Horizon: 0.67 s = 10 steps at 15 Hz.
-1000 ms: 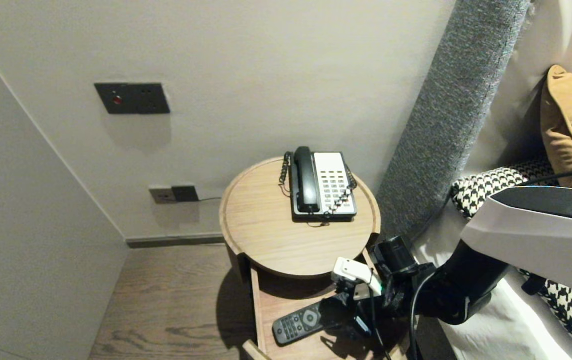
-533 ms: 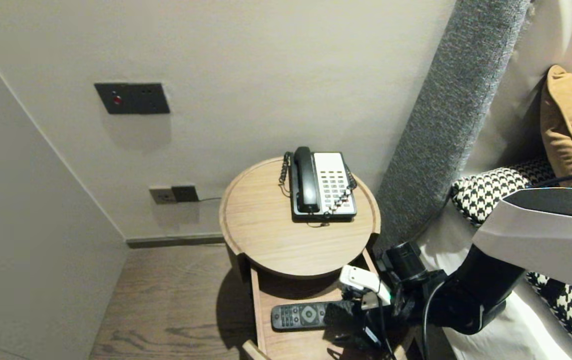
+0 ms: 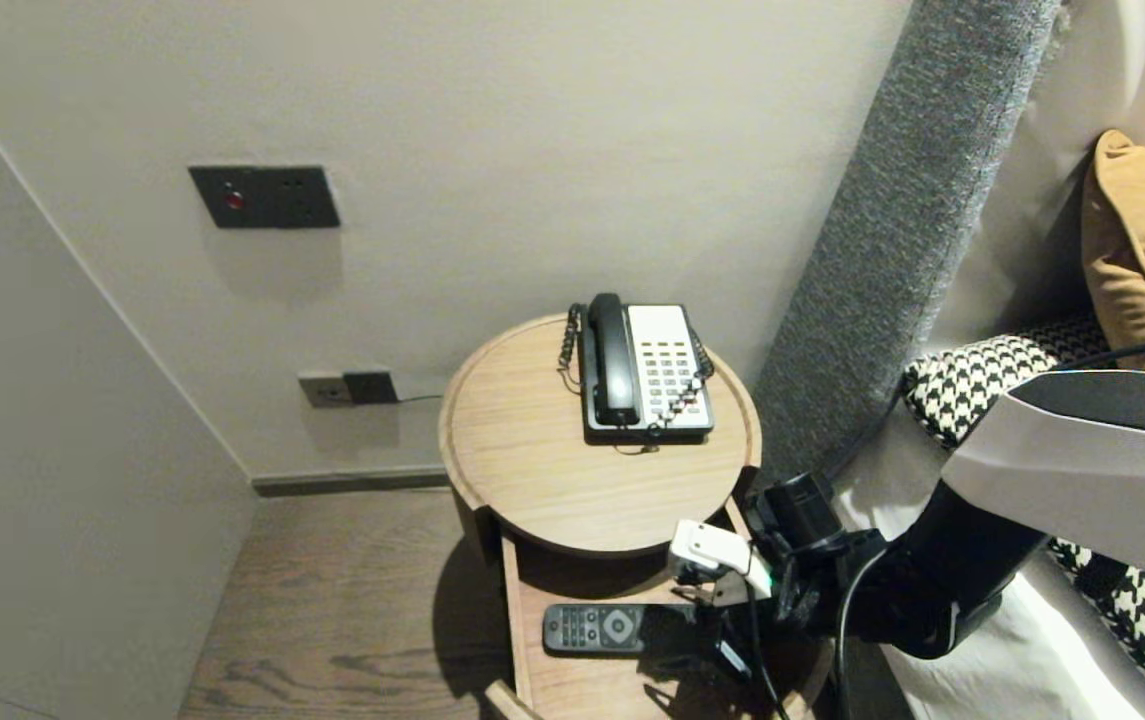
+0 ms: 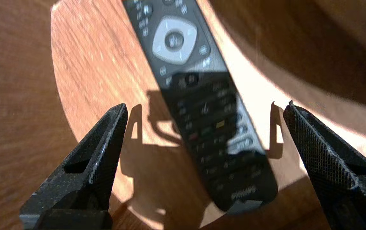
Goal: Take the remote control out of the drawer one by one and place them on the table
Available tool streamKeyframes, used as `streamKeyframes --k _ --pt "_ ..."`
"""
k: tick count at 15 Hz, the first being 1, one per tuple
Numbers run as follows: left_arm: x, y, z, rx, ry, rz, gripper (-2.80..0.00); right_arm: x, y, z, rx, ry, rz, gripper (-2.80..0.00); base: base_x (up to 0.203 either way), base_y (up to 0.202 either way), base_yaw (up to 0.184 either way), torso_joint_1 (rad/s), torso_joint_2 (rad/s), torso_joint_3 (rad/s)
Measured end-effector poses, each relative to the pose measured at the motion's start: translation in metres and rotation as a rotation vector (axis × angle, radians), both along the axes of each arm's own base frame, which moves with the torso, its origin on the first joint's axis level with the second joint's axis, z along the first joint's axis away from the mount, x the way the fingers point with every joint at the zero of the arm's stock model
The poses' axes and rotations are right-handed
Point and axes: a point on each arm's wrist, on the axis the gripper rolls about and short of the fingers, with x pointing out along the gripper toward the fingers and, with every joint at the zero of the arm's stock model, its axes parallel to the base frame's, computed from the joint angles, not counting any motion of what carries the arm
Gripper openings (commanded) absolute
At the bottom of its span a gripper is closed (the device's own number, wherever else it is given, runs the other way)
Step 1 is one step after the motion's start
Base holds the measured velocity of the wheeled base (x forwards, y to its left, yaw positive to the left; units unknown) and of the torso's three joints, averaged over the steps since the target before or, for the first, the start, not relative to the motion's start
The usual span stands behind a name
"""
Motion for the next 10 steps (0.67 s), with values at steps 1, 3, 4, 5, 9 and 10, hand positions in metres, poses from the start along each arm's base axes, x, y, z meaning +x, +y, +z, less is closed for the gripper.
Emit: streamKeyframes --k 1,3,4,5,9,10 --pt "0.000 0.000 0.000 0.000 0.000 0.000 -2.80 0.002 0.002 0.000 0.001 -0.006 0.002 0.00 0.000 0.000 0.000 0.000 0.00 0.000" --pt "0.000 0.000 0.000 0.000 0.000 0.000 -2.80 0.003 0.005 -0.003 -0.001 -0.008 0.007 0.00 0.000 0.000 0.000 0.000 0.00 0.000" --pt "0.000 0.000 0.000 0.000 0.000 0.000 -2.80 0.002 0.007 -0.003 -0.003 -0.007 0.012 0.00 0.000 0.000 0.000 0.000 0.00 0.000" --pt "0.000 0.000 0.000 0.000 0.000 0.000 -2.80 0.001 0.010 -0.004 -0.009 -0.009 0.017 0.00 0.000 0.000 0.000 0.000 0.00 0.000" --pt "0.000 0.000 0.000 0.000 0.000 0.000 -2.80 0.002 0.017 -0.008 -0.019 -0.010 0.024 0.00 0.000 0.000 0.000 0.000 0.00 0.000" --pt "0.000 0.000 0.000 0.000 0.000 0.000 -2.80 0.002 0.017 -0.009 -0.019 -0.010 0.025 0.00 0.000 0.000 0.000 0.000 0.00 0.000"
